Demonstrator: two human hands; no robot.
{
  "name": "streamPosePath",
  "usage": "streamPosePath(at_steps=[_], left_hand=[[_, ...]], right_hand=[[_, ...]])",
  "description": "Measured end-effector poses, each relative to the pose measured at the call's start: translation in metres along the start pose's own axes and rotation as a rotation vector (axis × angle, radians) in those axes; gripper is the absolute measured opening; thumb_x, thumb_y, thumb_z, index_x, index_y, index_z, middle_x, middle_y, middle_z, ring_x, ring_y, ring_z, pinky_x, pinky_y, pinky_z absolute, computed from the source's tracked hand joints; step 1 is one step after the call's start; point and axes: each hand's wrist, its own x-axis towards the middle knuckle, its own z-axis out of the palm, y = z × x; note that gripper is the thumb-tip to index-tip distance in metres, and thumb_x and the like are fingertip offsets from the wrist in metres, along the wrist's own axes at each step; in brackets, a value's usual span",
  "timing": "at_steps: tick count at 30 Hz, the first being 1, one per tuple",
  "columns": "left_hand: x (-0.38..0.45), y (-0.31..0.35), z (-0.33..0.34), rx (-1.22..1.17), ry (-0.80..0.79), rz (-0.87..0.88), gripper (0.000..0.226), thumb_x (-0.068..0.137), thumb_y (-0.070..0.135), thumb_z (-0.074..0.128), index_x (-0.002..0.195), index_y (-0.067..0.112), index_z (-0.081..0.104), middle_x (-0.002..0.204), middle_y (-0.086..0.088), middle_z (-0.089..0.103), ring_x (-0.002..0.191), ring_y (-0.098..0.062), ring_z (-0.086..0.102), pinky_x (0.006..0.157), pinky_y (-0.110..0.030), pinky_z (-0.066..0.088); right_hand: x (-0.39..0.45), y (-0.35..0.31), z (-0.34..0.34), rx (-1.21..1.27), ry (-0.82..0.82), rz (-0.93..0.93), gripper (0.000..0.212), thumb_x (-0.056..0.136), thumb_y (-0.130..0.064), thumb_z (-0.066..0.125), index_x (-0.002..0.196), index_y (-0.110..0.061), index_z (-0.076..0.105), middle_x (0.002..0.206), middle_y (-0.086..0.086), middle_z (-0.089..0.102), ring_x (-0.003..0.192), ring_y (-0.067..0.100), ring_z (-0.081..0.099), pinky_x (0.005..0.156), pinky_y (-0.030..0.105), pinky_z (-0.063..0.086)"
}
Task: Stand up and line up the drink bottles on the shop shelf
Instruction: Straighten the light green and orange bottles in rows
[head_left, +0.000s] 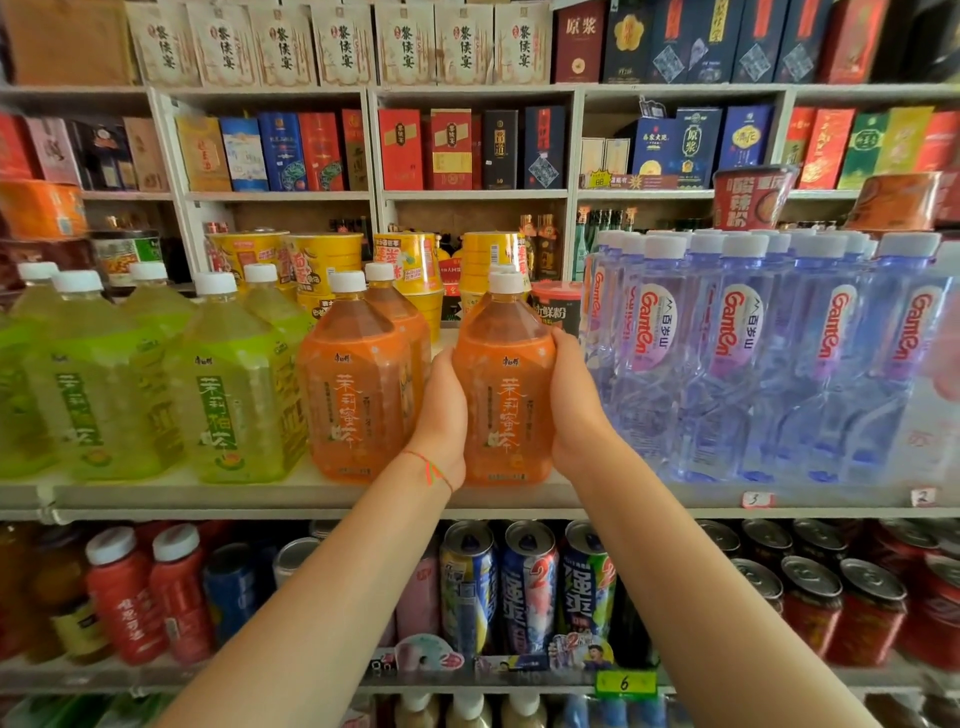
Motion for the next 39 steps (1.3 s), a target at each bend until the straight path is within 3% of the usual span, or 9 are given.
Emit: streamPosePath(at_steps=[7,10,13,16,22,26,30,36,39], left_hand=[[-0.021,0.004,-0.011,0.129,-0.038,0.157,0.054,0.105,0.055,0.028,0.096,0.029,0.074,0.088,0.010,0.077,0.099,-0.014,0.070,0.091,-0.037,0.056],[-0.035,0.002,-0.038,0.415,0.126,0.865,0.026,0.105,0.028,0.040,0.115,0.026,0.063,0.115,0.025,0.064,0.116,0.007,0.055,0.100,-0.015,0.042],[-0.027,0.003,-0.072,0.574,0.380,1.325,0.035,0.098,0.013,0.045,0.128,0.001,0.056,0.134,-0.005,0.054,0.130,-0.015,0.048,0.113,-0.027,0.034],[-0.009,0.017,-0.095,0.384,0.432,0.872,0.043,0.102,0.026,0.041,0.142,0.012,0.048,0.137,0.007,0.051,0.124,-0.002,0.047,0.105,-0.013,0.035],[0.015,0.031,-0.118,0.069,0.226,0.304,0.053,0.097,0.063,0.033,0.112,0.031,0.073,0.110,0.003,0.076,0.110,-0.019,0.068,0.104,-0.049,0.049],[0.009,0.037,-0.122,-0.009,0.082,0.181,0.055,0.103,0.058,0.032,0.092,0.028,0.078,0.098,0.003,0.078,0.097,-0.017,0.072,0.084,-0.036,0.055],[0.010,0.037,-0.124,0.015,0.022,0.180,0.054,0.104,0.054,0.031,0.092,0.026,0.074,0.086,0.004,0.078,0.078,-0.011,0.074,0.068,-0.027,0.055],[0.006,0.042,-0.125,0.022,-0.043,0.079,0.063,0.096,0.069,0.031,0.100,0.026,0.077,0.099,-0.006,0.078,0.097,-0.027,0.074,0.088,-0.046,0.058],[0.003,0.040,-0.123,0.013,-0.047,0.080,0.062,0.096,0.068,0.032,0.103,0.025,0.076,0.096,-0.005,0.079,0.095,-0.026,0.074,0.086,-0.045,0.058]], right_hand=[[-0.008,0.007,-0.007,0.023,0.004,-0.032,0.046,0.102,-0.055,0.036,0.104,-0.026,0.071,0.104,0.005,0.076,0.105,0.024,0.068,0.091,0.045,0.054],[-0.005,0.008,-0.012,0.002,0.027,-0.081,0.048,0.104,-0.054,0.033,0.104,-0.024,0.070,0.107,0.002,0.075,0.108,0.020,0.066,0.086,0.038,0.053],[-0.007,0.005,-0.007,-0.027,0.072,-0.111,0.043,0.103,-0.055,0.035,0.093,-0.029,0.068,0.087,-0.002,0.076,0.093,0.018,0.069,0.081,0.038,0.054],[-0.010,0.009,0.002,-0.167,0.178,-0.202,0.042,0.101,-0.055,0.034,0.106,-0.028,0.066,0.103,0.000,0.073,0.104,0.020,0.066,0.103,0.049,0.048],[-0.039,0.030,0.056,-0.631,0.231,-1.315,0.047,0.099,-0.016,0.043,0.144,-0.002,0.044,0.150,0.011,0.043,0.144,0.020,0.035,0.119,0.034,0.029],[-0.043,0.049,0.108,-0.501,-0.098,-0.936,0.051,0.102,-0.018,0.049,0.146,-0.029,0.027,0.142,-0.026,0.035,0.131,-0.022,0.026,0.105,0.002,0.021],[-0.015,0.055,0.127,-0.306,0.028,-0.326,0.071,0.095,-0.066,0.037,0.153,-0.027,0.028,0.144,-0.002,0.051,0.135,0.022,0.047,0.113,0.045,0.037],[-0.002,0.051,0.124,-0.176,0.022,-0.269,0.051,0.099,-0.066,0.030,0.120,-0.036,0.065,0.098,-0.009,0.075,0.092,0.008,0.071,0.073,0.026,0.051],[-0.008,0.052,0.122,-0.147,0.005,-0.271,0.049,0.101,-0.063,0.032,0.125,-0.034,0.063,0.096,-0.009,0.075,0.085,0.006,0.070,0.077,0.028,0.054]])
